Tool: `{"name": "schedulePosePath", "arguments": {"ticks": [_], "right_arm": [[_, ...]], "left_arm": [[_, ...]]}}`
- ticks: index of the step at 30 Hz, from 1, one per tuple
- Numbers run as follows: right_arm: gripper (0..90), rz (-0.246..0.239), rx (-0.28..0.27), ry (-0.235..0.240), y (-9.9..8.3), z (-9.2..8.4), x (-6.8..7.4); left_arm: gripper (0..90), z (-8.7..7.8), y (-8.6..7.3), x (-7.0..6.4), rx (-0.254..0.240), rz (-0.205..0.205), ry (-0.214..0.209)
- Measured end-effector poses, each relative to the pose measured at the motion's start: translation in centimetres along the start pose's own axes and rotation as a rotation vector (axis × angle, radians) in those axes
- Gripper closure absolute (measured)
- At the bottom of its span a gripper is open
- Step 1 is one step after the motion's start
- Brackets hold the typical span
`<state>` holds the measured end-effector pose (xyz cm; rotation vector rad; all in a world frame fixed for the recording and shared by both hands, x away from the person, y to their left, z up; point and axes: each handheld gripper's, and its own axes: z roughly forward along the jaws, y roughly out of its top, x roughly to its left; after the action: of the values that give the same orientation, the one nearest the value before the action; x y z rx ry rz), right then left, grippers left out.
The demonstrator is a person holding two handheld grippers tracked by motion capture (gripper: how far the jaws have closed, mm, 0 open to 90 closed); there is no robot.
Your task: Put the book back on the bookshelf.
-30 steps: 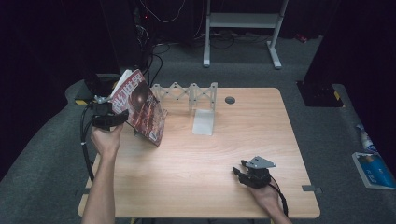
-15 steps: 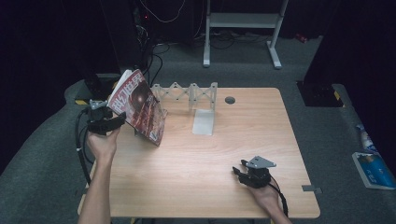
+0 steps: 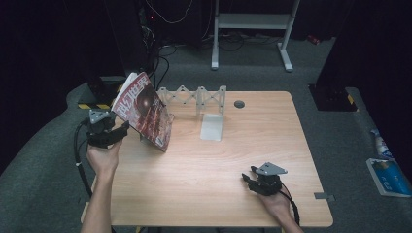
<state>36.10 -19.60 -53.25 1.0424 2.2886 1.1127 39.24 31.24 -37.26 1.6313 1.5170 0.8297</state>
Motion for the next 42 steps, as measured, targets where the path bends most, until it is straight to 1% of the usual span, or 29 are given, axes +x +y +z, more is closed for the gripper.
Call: {"name": "schedulePosePath", "arguments": {"ticks": [5, 10, 11, 18, 19, 22, 23, 28, 37, 40, 42], "right_arm": [[50.0, 0.000, 0.000, 0.000, 0.0, 0.0, 0.0], [49.9, 0.000, 0.000, 0.000, 0.0, 0.0, 0.0], [49.9, 0.000, 0.000, 0.000, 0.0, 0.0, 0.0], [49.8, -0.001, 0.000, 0.000, 0.0, 0.0, 0.0], [49.8, -0.001, 0.000, 0.000, 0.0, 0.0, 0.0], [49.8, 0.000, 0.000, 0.000, 0.0, 0.0, 0.0], [49.7, 0.000, 0.000, 0.000, 0.0, 0.0, 0.0], [49.6, -0.001, 0.000, 0.000, 0.0, 0.0, 0.0], [49.4, -0.003, -0.002, 0.000, 0.0, 0.0, 0.0], [49.2, -0.003, -0.002, 0.000, 0.0, 0.0, 0.0], [49.2, -0.003, -0.002, 0.000, 0.0, 0.0, 0.0]], "left_arm": [[44.1, -0.4, -0.2, -0.1, -0.010, -0.006, -0.025], [44.0, -0.8, -0.5, -0.5, -0.023, -0.012, -0.052], [44.0, -0.8, -0.5, -0.5, -0.023, -0.012, -0.052], [43.9, -1.4, -0.7, -1.1, -0.045, -0.027, -0.097], [43.9, -1.4, -0.7, -1.1, -0.045, -0.027, -0.097], [44.0, -1.5, -0.9, -1.2, -0.052, -0.038, -0.114], [44.0, -1.6, -0.9, -1.3, -0.056, -0.033, -0.111], [44.4, -1.8, -1.1, -1.6, -0.080, -0.055, -0.127], [44.5, -2.3, -1.5, -2.3, -0.091, -0.060, -0.170], [44.5, -2.2, -1.8, -2.8, -0.085, -0.059, -0.191], [44.4, -2.2, -1.9, -3.0, -0.082, -0.058, -0.196]]}}
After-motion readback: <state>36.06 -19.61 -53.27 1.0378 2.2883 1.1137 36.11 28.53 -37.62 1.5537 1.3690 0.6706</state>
